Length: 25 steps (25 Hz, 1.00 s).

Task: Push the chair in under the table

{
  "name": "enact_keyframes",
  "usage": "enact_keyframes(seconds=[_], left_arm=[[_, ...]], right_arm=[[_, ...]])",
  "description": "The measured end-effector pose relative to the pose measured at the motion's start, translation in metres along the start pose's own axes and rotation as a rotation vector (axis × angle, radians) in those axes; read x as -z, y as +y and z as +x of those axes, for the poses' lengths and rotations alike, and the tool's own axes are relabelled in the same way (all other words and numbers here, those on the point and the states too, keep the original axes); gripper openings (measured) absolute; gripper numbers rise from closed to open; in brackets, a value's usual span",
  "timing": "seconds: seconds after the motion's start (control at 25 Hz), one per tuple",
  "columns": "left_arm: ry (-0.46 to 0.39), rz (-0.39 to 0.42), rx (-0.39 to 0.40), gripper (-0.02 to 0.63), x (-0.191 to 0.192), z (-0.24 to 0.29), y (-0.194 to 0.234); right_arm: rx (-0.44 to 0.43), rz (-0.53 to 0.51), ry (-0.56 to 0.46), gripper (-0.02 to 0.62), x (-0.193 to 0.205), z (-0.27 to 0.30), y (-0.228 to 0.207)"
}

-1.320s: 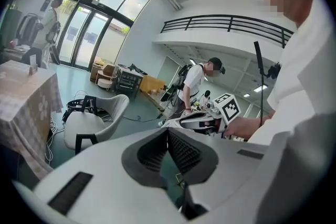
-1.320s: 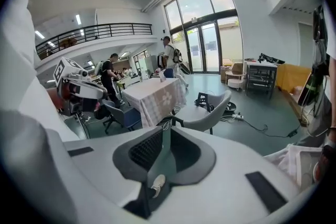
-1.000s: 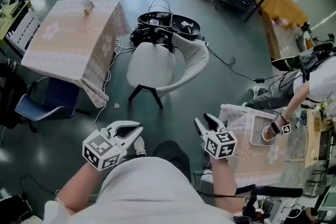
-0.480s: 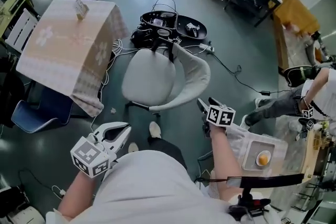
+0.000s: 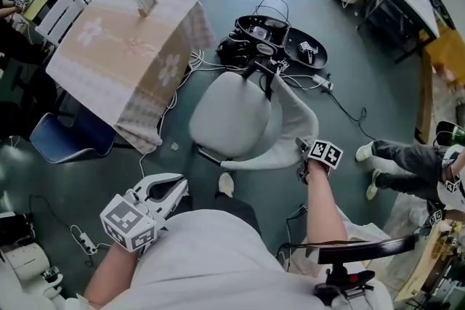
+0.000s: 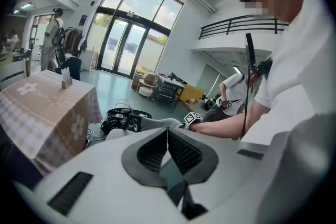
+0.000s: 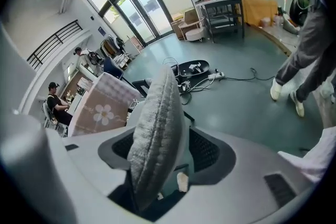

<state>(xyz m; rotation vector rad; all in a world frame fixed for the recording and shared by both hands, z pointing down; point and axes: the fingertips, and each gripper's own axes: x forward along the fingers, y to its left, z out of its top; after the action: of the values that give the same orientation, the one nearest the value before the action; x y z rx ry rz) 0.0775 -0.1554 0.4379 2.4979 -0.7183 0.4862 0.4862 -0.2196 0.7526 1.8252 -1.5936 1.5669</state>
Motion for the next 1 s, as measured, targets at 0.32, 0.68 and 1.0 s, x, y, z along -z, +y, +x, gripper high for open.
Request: enact_keyframes(seconds=[0.32,0.68,1.0], left_arm=[[-0.043,-0.031,-0.056,0.014,-0.006,-0.020,0.043],[-0.050,-0.020,0.017,0.014,-0.020,-0.031,0.083],[-0.057,-0.039,0.032,0.014,-0.021,-0.060,0.122]], right_arm=[[0.128,0.090,0.036,0.123,0.011,0.015,0.004],[0.137,0.217,-0.004,0.103,0.013,0.029,0.048],[0.120,0.246,-0.018,0.101,0.025,0.052,0.108]])
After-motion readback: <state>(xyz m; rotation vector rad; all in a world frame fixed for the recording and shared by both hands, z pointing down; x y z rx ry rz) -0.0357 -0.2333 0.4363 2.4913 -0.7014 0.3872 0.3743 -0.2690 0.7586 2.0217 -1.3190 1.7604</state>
